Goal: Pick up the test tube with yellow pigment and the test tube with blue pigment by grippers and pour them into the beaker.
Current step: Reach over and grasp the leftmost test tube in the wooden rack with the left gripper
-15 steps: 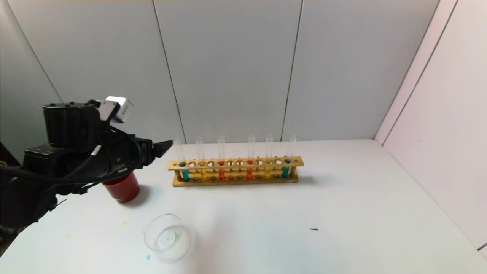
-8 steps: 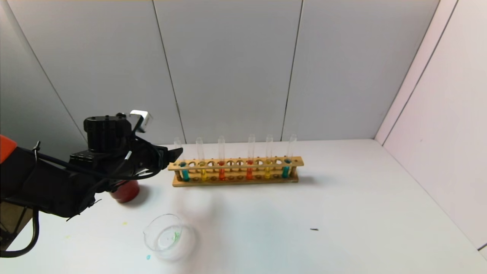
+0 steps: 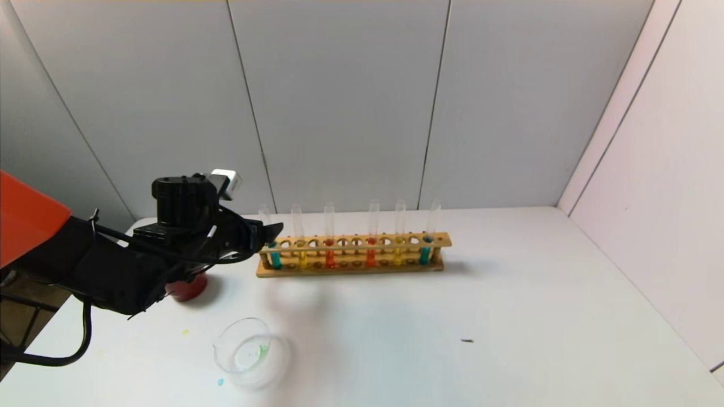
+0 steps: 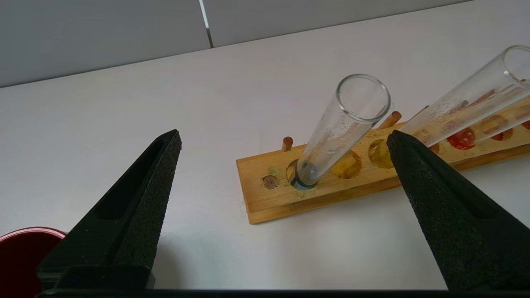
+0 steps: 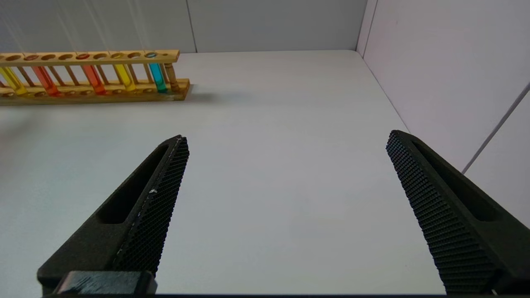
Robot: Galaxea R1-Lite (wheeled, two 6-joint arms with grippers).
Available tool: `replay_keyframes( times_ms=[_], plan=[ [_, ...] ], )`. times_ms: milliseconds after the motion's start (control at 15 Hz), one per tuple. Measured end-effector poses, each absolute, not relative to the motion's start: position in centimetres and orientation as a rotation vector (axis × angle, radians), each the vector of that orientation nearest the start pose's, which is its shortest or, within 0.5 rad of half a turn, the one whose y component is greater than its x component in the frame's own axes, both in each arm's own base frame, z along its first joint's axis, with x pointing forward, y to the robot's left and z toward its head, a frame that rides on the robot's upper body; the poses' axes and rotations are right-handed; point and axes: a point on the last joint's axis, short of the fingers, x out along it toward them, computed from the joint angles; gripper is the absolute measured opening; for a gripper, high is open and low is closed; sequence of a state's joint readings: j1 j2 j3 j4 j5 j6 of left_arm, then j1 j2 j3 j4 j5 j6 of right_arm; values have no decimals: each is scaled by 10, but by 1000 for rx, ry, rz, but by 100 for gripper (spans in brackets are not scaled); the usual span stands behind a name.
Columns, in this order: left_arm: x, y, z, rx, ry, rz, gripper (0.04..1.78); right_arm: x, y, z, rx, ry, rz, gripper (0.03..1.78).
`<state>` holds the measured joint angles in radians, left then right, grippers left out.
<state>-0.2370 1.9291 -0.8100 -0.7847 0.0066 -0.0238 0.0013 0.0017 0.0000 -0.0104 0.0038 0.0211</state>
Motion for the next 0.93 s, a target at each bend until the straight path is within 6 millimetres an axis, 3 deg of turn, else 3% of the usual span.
replay_keyframes(
  times_ms=[267,400,600,933],
  plan=[
    [344,-85,120,25,335,-195,173,-23,0,77,21,-9,5,174],
    [345,-87,118,25,340,-200,161,-23,0,77,21,-9,5,174],
    [344,-89,116,27,345,-205,124,-23,0,77,21,-9,6,174],
    [341,-93,113,30,356,-218,39,-23,0,77,21,-9,5,174]
  ],
)
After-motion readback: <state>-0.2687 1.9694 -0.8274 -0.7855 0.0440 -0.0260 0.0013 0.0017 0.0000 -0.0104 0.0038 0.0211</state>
